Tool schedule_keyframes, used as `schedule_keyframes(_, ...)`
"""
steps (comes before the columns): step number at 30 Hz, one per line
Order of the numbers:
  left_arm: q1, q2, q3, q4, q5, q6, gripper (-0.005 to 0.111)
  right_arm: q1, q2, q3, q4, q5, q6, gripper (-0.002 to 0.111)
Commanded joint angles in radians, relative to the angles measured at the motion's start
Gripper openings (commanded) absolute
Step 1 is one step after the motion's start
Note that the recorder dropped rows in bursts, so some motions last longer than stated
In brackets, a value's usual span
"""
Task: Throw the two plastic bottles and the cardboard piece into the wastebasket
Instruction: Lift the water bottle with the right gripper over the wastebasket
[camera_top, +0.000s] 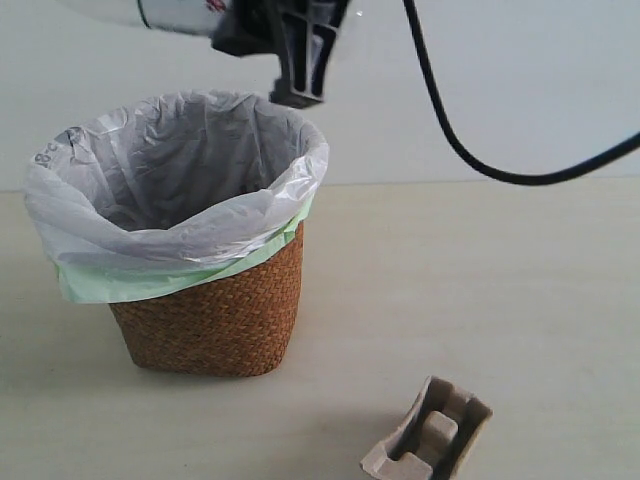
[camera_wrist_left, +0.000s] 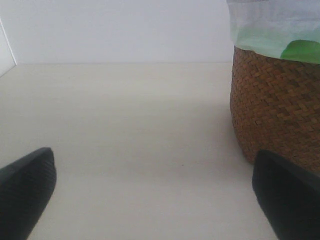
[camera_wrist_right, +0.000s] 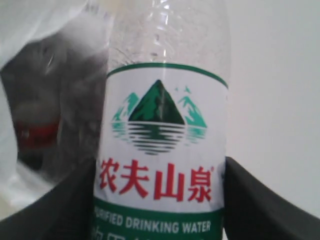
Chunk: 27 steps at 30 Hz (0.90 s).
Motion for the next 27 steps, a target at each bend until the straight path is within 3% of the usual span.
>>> schedule_keyframes(1,-0.007,-0.003,-0.004,-0.002,-0.008,-0.009,0.108,-0.004,-0.009,-0.005,-0.299,0.251,0.087,0.000)
schedule_keyframes(7,-0.007,-0.003,-0.004,-0.002,-0.008,-0.009,0.108,-0.004,-0.009,-0.005,-0.979,0.564,0.441,0.000)
schedule_keyframes(9,-0.007,-0.003,-0.004,-0.002,-0.008,-0.009,0.108,-0.004,-0.009,-0.005,-1.138,0.564,0.498,0.000)
schedule_keyframes(11,-0.007,-0.003,-0.004,-0.002,-0.008,-0.009,0.108,-0.004,-0.009,-0.005,-1.150,0.564,0.529,0.000)
schedule_keyframes(13,-0.007,-0.003,-0.004,-0.002,-0.008,-0.009,0.108,-0.004,-0.009,-0.005,-1.111,0.564,0.534,0.000)
schedule_keyframes(16,-0.007,-0.003,-0.004,-0.002,-0.008,-0.009,0.108,-0.004,-0.007,-0.005,-0.813,0.527,0.505,0.000)
schedule_keyframes(19,-0.007,-0.003,-0.004,-0.002,-0.008,-0.009,0.108,-0.004,-0.007,-0.005,-0.333,0.236,0.351,0.000)
schedule_keyframes(21,-0.007,-0.003,-0.004,-0.002,-0.008,-0.009,0.108,-0.001,-0.009,-0.005,-0.147,-0.026,0.316,0.000)
schedule_keyframes(24,-0.007,-0.003,-0.004,-0.002,-0.008,-0.009,0.108,-0.001,-0.011,-0.005,-0.046,-0.221,0.325,0.000)
schedule_keyframes(27,-0.007,-0.003,-0.004,-0.002,-0.008,-0.009,0.108,-0.001,-0.011,-0.005,-0.032,-0.234,0.325,0.000)
